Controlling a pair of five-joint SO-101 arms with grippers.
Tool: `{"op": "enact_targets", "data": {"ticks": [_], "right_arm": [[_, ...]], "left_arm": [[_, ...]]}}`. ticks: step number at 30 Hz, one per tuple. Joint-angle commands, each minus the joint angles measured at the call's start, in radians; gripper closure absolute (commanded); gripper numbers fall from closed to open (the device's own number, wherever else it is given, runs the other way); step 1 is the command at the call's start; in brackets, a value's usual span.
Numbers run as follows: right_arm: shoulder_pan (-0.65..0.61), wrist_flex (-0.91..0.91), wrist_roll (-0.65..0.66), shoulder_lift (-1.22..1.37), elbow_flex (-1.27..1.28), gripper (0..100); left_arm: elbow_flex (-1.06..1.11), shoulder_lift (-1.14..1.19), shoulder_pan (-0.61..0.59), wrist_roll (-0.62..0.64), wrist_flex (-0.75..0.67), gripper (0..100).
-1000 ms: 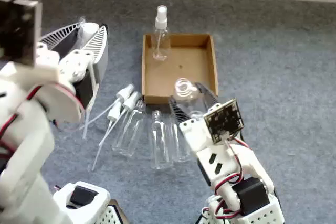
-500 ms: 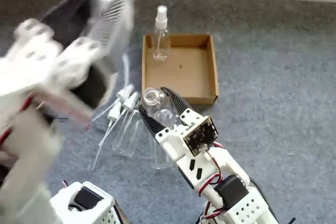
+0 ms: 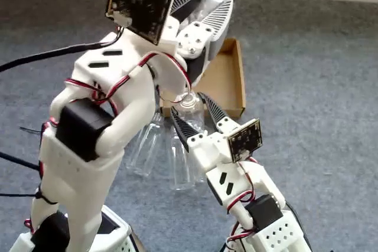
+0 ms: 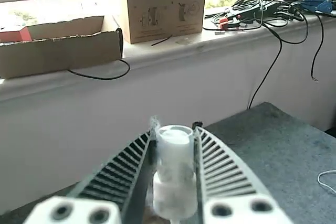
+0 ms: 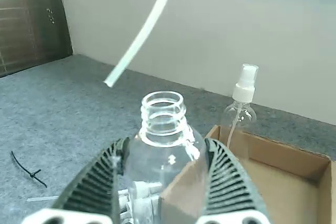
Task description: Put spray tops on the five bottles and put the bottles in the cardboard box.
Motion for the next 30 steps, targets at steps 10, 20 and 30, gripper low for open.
{"op": "enact_targets", "data": {"ticks": [10, 20, 30], "right_arm": [[0.012, -0.022, -0.008, -0.007, -0.012, 99.4], [0.018, -0.022, -0.011, -0.007, -0.016, 99.4], [0.018, 0.030, -0.012, -0.008, -0.019, 99.4]], "left_arm": [[0.128, 0.001, 0.004, -0.011, -0.198, 100], [0.137, -0.007, 0.012, -0.008, -0.143, 100], [0.202, -0.021, 0.007, -0.011, 0.078, 100]]}}
